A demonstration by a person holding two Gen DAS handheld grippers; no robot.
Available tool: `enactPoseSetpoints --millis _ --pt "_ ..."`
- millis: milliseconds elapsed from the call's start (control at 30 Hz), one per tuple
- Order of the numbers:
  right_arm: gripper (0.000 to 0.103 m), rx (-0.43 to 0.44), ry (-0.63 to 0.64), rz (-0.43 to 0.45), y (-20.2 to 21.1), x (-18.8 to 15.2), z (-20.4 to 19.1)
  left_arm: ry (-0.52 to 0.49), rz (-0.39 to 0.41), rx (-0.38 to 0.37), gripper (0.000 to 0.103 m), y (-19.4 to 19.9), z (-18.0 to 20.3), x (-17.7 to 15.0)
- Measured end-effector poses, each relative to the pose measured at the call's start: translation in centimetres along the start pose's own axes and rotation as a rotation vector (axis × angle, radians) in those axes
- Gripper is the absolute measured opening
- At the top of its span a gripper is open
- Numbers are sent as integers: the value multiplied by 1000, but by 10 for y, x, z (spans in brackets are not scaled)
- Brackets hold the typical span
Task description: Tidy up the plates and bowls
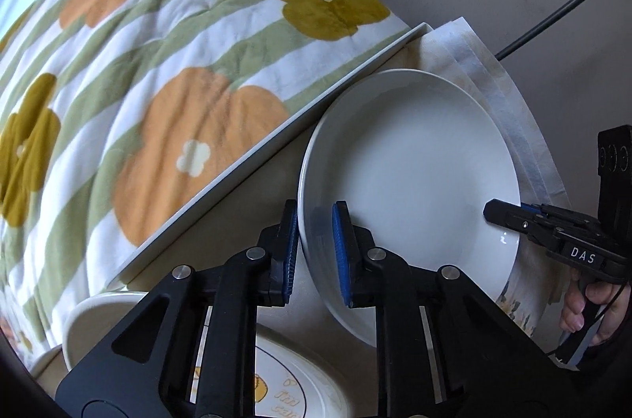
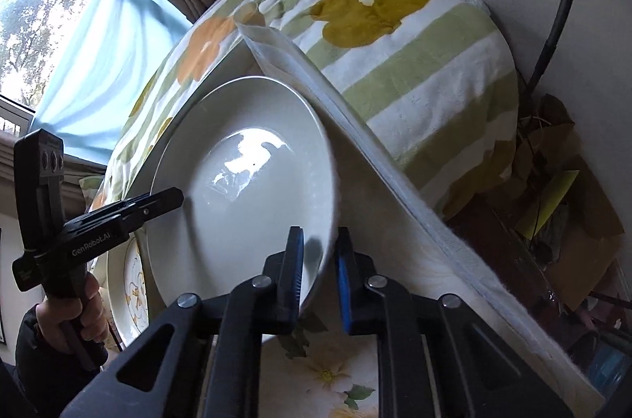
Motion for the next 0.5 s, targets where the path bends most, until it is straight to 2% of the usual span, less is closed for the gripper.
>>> enactPoseSetpoints --millis 267,500 --pt "14 0 29 18 4 0 -2 -15 16 18 15 4 2 2" --pt "14 30 72 40 23 10 -9 -6 56 20 15 32 12 2"
Point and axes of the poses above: each gripper's, at about its wrist camera, not at the fingertips, and y roughly against the way its jaws point, z to its right, x to its top, the point moved 5 cm from there along -y, roughly the way its jaws point, and after that the axes turned 12 degrees about z, right-handed, at the moved point
